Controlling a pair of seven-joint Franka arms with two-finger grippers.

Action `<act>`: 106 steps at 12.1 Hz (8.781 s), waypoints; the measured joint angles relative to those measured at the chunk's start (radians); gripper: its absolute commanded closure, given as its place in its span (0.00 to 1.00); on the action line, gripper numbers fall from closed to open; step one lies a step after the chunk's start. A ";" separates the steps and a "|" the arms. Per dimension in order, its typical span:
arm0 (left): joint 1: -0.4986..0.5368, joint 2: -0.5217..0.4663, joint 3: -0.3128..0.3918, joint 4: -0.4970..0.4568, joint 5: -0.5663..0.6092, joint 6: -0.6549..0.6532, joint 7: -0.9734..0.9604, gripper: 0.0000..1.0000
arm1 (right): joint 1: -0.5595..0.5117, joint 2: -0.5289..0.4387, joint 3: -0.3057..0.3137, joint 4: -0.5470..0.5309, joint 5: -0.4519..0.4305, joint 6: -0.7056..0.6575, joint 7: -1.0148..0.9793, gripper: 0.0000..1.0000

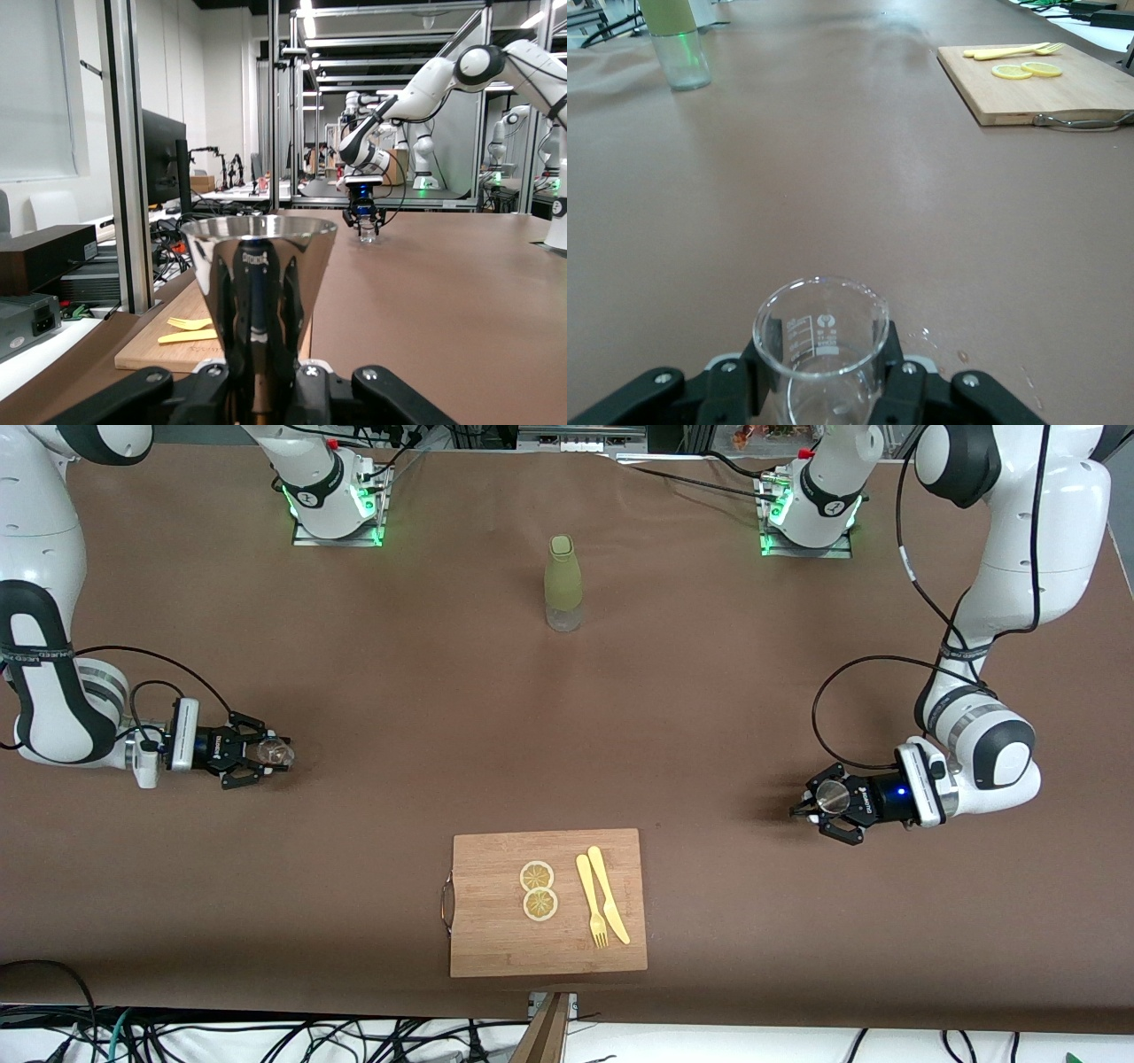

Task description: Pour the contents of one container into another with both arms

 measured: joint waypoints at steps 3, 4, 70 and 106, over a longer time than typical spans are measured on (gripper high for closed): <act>0.055 0.034 0.006 0.001 0.104 -0.040 0.065 1.00 | 0.000 0.021 0.000 0.017 0.000 0.020 -0.017 0.24; 0.083 0.042 0.008 0.001 0.142 -0.057 0.078 1.00 | 0.000 0.024 0.000 0.021 0.000 0.020 -0.017 0.00; 0.241 -0.110 0.208 0.304 0.719 -0.287 -0.531 0.00 | 0.395 -0.749 -0.129 0.050 -0.880 -0.052 2.537 0.00; -0.146 -0.825 -0.120 -0.032 1.614 -0.002 -2.388 0.00 | 0.406 -0.749 -0.129 0.051 -0.890 -0.051 2.537 0.00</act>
